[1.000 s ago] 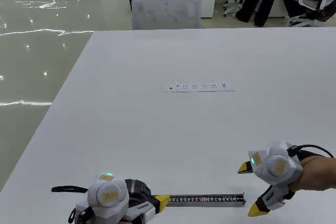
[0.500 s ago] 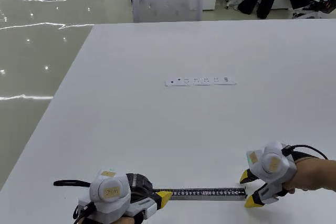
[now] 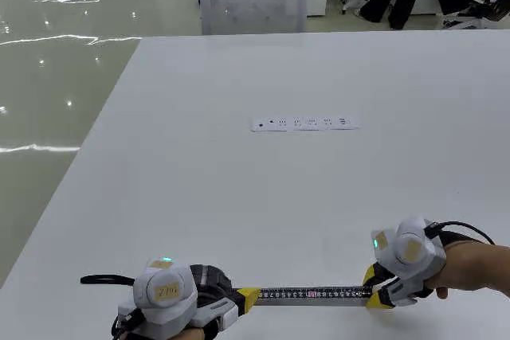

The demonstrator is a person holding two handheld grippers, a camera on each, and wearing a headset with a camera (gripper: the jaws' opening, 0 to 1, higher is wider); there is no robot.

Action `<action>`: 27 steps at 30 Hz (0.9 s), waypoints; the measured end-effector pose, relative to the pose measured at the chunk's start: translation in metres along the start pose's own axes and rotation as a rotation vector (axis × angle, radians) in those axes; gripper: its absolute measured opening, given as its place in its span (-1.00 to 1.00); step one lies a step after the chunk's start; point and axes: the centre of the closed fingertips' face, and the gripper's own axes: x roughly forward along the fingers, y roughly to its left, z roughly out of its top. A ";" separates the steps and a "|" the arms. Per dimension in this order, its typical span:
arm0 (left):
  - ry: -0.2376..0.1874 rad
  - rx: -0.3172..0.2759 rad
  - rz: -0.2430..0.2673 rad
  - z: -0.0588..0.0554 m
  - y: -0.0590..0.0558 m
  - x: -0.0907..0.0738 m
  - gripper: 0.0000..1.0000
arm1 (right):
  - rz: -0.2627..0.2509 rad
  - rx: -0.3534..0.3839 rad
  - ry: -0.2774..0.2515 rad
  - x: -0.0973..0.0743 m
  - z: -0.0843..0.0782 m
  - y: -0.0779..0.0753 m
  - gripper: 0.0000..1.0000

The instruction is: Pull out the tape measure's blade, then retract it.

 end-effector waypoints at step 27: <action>0.037 -0.008 0.173 -0.006 0.032 0.007 0.45 | -0.010 0.066 0.064 0.000 0.000 0.002 -0.73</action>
